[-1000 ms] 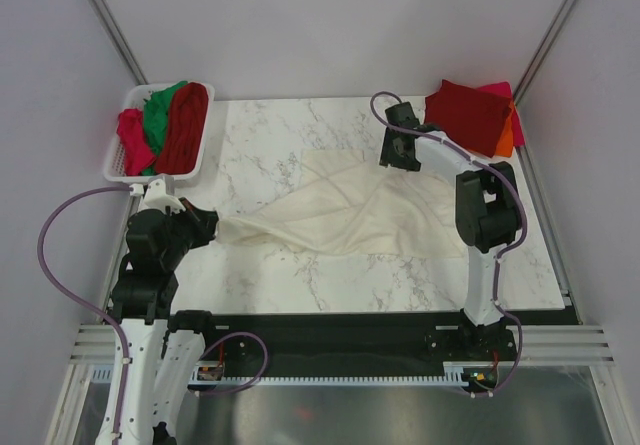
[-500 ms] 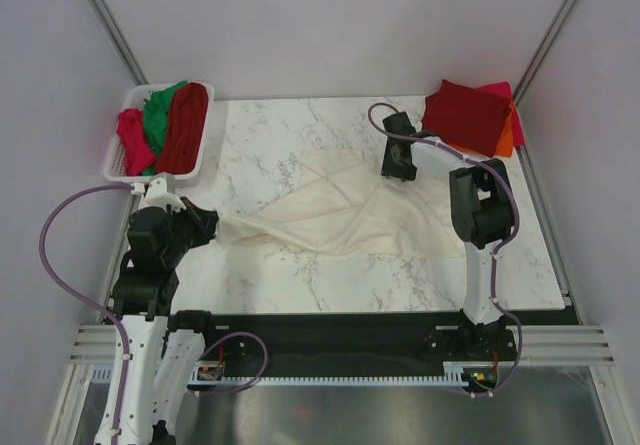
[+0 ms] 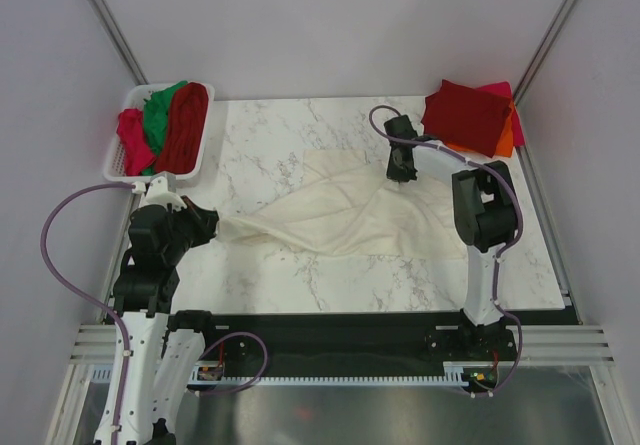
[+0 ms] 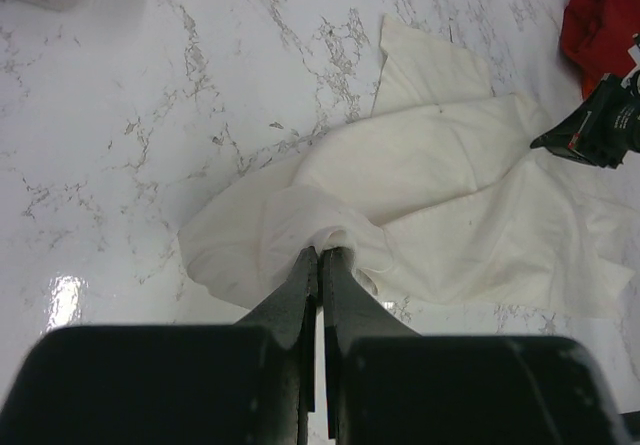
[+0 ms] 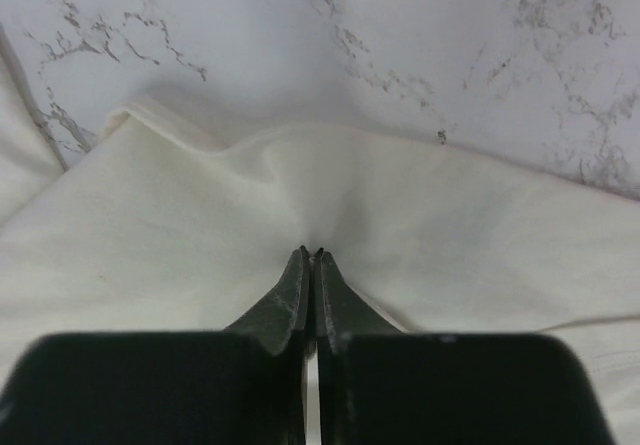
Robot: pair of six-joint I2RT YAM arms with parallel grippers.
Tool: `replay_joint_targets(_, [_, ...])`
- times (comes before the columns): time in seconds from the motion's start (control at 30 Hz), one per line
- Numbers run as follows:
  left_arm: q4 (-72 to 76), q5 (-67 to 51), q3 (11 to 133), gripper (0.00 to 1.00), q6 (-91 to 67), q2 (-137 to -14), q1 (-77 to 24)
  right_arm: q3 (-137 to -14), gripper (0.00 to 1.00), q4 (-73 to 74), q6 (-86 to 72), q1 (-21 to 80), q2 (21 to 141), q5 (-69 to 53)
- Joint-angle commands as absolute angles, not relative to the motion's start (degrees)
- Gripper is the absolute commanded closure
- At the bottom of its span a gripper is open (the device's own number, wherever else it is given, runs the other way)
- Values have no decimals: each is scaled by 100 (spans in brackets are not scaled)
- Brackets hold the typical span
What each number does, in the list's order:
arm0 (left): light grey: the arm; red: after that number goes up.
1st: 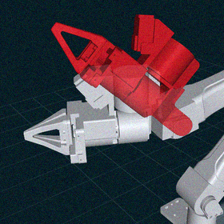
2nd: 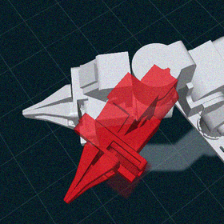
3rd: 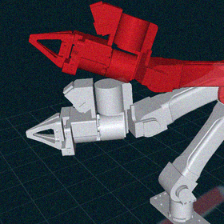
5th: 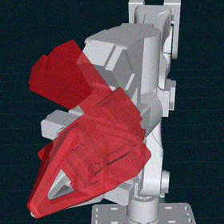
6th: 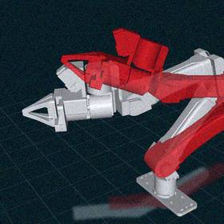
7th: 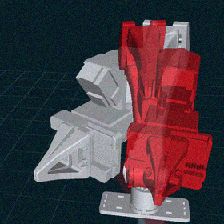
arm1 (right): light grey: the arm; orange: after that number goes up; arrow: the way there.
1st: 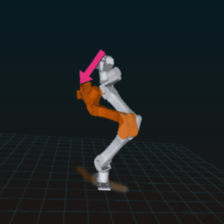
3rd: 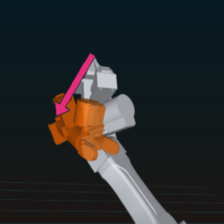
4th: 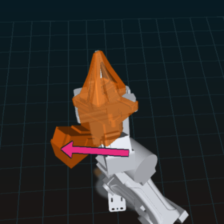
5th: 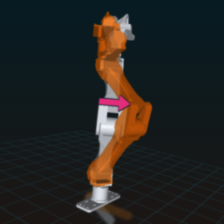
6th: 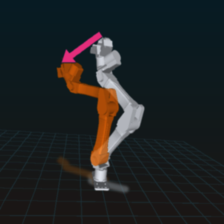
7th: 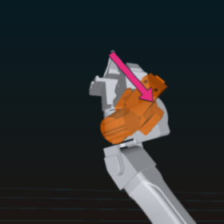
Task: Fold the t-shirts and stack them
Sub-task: Flatten the tshirt out
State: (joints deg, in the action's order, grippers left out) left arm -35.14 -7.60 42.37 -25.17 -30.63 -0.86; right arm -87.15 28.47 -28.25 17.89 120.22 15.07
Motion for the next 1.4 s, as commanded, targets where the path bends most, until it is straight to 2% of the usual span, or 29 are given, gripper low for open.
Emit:
replay_joint_targets(0.0, [-3428,-721,4377,98,-2443,-3085,-35,-8587,100,2961,-2804,1784,11532,1801])
replay_joint_targets(0.13, [-3428,-712,4386,98,-2443,-3085,-35,-8613,100,3129,-2725,1784,11198,2074])
replay_joint_targets(0.23, [-3437,-694,4377,98,-2443,-3076,-26,-8648,93,3243,-2663,1784,11048,2223])
replay_joint_targets(0.37, [-3437,-659,4377,98,-2443,-3015,-26,-8605,91,3349,-2628,1793,10995,2145])
replay_joint_targets(0.43, [-3437,-642,4368,98,-2443,-2988,-26,-8474,85,3296,-2628,1793,10907,2031])
replay_joint_targets(0.5, [-3445,-650,4368,98,-2443,-2971,-26,-8403,75,3244,-2610,1784,10881,1952])
replay_joint_targets(0.67, [-3454,-650,4368,98,-2452,-2944,-26,-8148,66,3103,-2637,1802,10828,1749])
replay_joint_targets(0.97, [-3463,-624,4368,98,-2452,-2962,-26,-8165,80,2830,-2576,1802,11108,1670])
replay_joint_targets(1.03, [-3463,-607,4368,98,-2452,-2971,-26,-8314,89,2839,-2558,1802,11206,1687])
replay_joint_targets(1.07, [-3463,-615,4377,98,-2452,-2979,-26,-8358,100,2848,-2532,1802,11241,1670])
replay_joint_targets(1.23, [-3515,-484,4421,98,-2443,-2988,-26,-8683,100,3031,-2470,1793,10934,1617])
replay_joint_targets(1.37, [-3664,-264,5061,98,-2470,-2979,-26,-9201,100,3654,-2320,1749,9875,1494])
